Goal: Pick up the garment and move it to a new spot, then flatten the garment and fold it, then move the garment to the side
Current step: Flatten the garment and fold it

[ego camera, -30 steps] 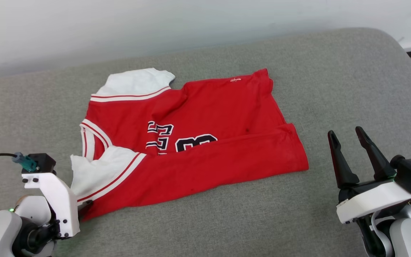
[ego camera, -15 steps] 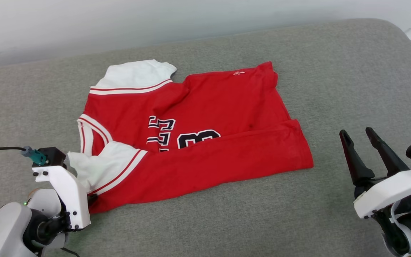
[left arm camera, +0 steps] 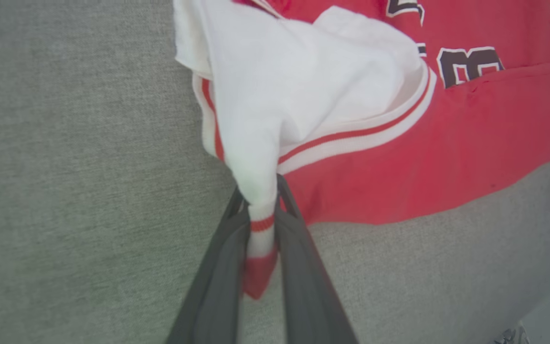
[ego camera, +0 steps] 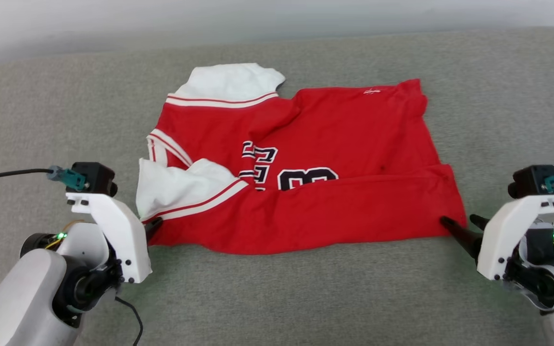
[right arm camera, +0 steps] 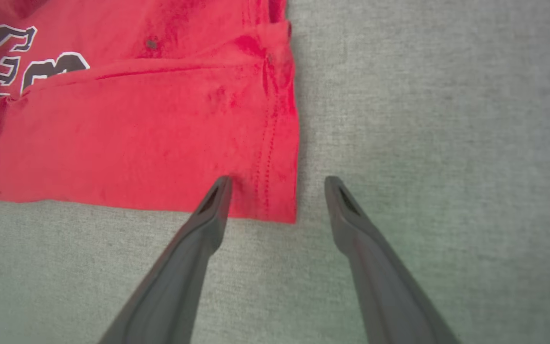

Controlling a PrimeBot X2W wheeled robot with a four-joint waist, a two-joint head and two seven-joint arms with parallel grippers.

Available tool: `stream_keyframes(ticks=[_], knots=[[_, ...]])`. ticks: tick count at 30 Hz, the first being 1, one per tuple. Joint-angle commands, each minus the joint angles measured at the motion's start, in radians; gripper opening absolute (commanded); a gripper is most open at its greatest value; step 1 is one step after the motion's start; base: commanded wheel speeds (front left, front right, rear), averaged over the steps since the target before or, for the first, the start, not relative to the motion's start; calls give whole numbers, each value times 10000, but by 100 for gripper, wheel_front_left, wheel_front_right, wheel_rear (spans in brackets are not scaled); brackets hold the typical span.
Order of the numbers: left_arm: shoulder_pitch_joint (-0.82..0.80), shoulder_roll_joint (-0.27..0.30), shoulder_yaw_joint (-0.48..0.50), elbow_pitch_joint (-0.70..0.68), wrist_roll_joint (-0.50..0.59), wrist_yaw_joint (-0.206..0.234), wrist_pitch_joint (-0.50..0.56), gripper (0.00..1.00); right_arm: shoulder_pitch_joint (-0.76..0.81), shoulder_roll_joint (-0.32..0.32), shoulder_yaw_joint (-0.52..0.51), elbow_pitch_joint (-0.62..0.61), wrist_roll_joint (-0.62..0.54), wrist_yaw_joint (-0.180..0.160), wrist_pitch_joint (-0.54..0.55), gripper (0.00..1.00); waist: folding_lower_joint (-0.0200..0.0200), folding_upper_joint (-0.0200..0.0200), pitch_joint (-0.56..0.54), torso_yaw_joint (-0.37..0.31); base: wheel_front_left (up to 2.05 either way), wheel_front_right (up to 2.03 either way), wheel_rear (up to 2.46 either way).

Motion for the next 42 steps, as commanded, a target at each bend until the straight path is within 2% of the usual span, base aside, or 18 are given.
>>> stream_keyframes(ticks=[1, 7, 8, 9, 10, 17, 27, 35, 38, 41, 42], knots=[[-160, -26, -40, -95, 102, 10, -29, 0, -197, 90, 76, 185, 12, -8, 51, 100, -1, 0, 203, 225, 0, 0, 0], [-262, -209, -184, -422, 184, -6, -108, 0, -725, 287, 463, 1522, 193, -8, 588, 100, -1, 0, 421, 542, 0, 0, 0], [-243, -214, -182, -427, 174, 2, -120, 0, -764, 354, 601, 1644, 253, -8, 637, 48, -1, 0, 438, 555, 0, 0, 0], [-211, -231, -179, -426, 139, 1, -140, 0, -824, 389, 708, 1745, 363, -5, 688, 17, -1, 0, 448, 560, 0, 0, 0], [-173, -267, -161, -428, 84, -22, -175, 0, -857, 401, 795, 1822, 462, -3, 709, 0, -1, 0, 445, 561, 0, 0, 0], [64, -255, -83, -254, -83, -209, -400, 0, -1126, -53, 1137, 1824, 780, -5, 442, 0, -1, 0, 89, 486, 0, 0, 0], [528, -351, -50, -282, -302, -391, -749, 0, -737, -840, 1828, 934, 1265, -6, 16, 0, -1, 0, -1171, 532, 0, 0, 0], [1886, -62, 85, -593, -548, -24, -853, 0, 437, -1089, 1697, 464, 1511, -6, 261, 0, -1, 0, -2327, 580, 0, 0, 0], [2483, 82, 62, -610, -722, 102, -704, 0, 1112, -1068, 1481, 293, 1513, -6, 499, 0, -1, 0, -2496, 607, 0, 0, 0], [2814, -14, 6, -458, -957, 157, -580, 0, 1624, -947, 1208, 221, 1265, -6, 412, 0, -1, 0, -2456, 629, 0, 0, 0], [2833, -85, 19, -336, -952, 209, -667, 0, 1766, -879, 1150, 241, 1159, -6, 340, 44, -1, 0, -2407, 630, 0, 0, 0]])
